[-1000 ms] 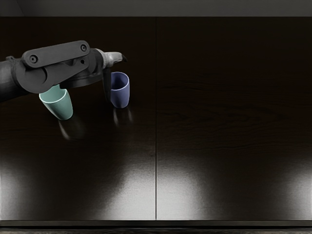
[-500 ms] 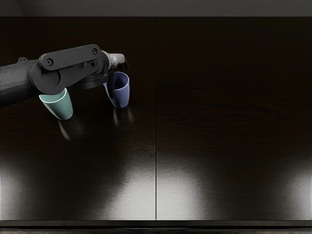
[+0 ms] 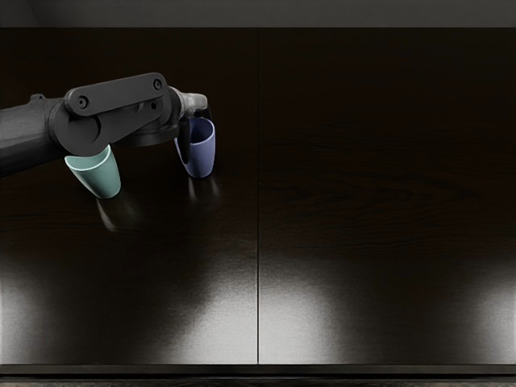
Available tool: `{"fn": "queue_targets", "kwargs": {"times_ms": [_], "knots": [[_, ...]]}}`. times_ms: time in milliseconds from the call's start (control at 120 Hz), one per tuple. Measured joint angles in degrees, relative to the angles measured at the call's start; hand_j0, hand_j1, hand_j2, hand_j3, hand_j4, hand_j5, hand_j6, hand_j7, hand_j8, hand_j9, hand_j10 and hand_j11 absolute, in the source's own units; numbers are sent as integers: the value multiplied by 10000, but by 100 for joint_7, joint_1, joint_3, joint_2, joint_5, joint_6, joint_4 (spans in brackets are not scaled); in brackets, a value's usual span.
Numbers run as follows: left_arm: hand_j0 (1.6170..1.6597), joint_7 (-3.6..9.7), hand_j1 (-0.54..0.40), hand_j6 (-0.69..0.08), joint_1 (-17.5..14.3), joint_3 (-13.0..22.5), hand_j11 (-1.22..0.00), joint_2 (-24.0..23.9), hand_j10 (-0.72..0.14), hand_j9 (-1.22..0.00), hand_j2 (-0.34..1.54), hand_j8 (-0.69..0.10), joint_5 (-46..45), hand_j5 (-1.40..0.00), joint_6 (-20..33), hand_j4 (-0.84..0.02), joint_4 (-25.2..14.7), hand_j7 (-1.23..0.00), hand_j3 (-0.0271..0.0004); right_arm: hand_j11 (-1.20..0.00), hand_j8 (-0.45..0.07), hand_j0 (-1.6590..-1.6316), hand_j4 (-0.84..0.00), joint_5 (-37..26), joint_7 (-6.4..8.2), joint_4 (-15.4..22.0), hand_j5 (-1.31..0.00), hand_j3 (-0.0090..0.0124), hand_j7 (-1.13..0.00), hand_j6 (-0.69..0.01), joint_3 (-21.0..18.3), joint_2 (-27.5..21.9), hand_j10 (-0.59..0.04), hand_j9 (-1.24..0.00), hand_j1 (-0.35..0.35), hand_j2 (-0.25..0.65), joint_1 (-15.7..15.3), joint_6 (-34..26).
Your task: Pick up cup and place in cup with left hand
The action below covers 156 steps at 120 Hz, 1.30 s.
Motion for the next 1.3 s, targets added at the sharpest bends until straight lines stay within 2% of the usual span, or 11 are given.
{"fn": "queue_targets", "kwargs": {"times_ms": [117,267,375,450,550,717,800,975,1183,1300], "knots": [[16568,1,-996,-3215,-15,-12,-5389,65,-4119,-5391,844,-3681,-45,-5223,-47,-4237,-46,-5438,0,-358,-277,-16581,-277,0,0,0,-358,0,-358,-277,0,0,-276,-358,-3161,-55,0,0],[16564,16,-777,-3350,-39,-56,-5545,404,-4268,-5549,593,-3784,-69,-5338,-143,-4398,-380,-5551,0,-358,-277,-16581,-277,0,0,0,-358,0,-358,-277,0,0,-276,-358,-3160,-55,0,0],[16565,171,-867,-3052,-46,-236,-5620,990,-4280,-5621,633,-3506,-86,-5461,-168,-4336,-956,-5754,0,-358,-276,-16581,-276,0,0,0,-358,0,-358,-277,-1,0,-275,-358,-3160,-55,0,0],[16563,224,-756,-3210,-44,-399,-5676,1261,-4319,-5680,531,-3622,-87,-5529,-178,-4581,-1405,-5745,0,-358,-276,-16581,-276,-1,0,0,-358,0,-358,-276,-1,0,-275,-358,-3160,-55,0,0],[16559,255,-728,-3198,-44,-617,-5792,1529,-4370,-5796,497,-3609,-94,-5711,-185,-4533,-1904,-5857,0,-358,-275,-16581,-276,-1,0,0,-358,0,-358,-276,0,0,-275,-358,-3160,-55,0,0],[16546,271,-417,-3103,-79,-844,-6125,2012,-4533,-6124,269,-3585,-101,-6187,-199,-4495,-2448,-6280,0,-358,-275,-16581,-275,-1,0,0,-358,0,-358,-276,0,0,-275,-358,-3160,-55,0,0],[16547,273,-619,-2993,-79,-984,-6199,2166,-4605,-6206,342,-3440,-91,-6208,-254,-4392,-2695,-6250,0,-358,-275,-16581,-275,-1,0,0,-358,0,-358,-276,0,0,-274,-358,-3160,-55,0,0],[16546,275,-808,-2848,-174,-1351,-6329,2473,-4619,-6329,473,-3270,-109,-6536,-574,-4127,-2875,-6541,0,-358,-275,-16581,-275,0,0,0,-358,0,-358,-276,-1,0,-275,-358,-3160,-55,0,0],[16541,275,-401,-3076,-337,-1476,-6345,2991,-4662,-6349,315,-3571,-103,-6501,-1001,-4416,-2907,-6591,0,-358,-275,-16581,-275,0,0,0,-358,0,-358,-275,0,0,-275,-358,-3160,-55,0,0],[16544,275,-660,-2905,-334,-1519,-6357,3127,-4683,-6364,435,-3363,-98,-6446,-1111,-4284,-2876,-6551,0,-358,-275,-16581,-275,-1,0,0,-358,0,-358,-275,-1,0,-274,-358,-3160,-55,0,0]]}}
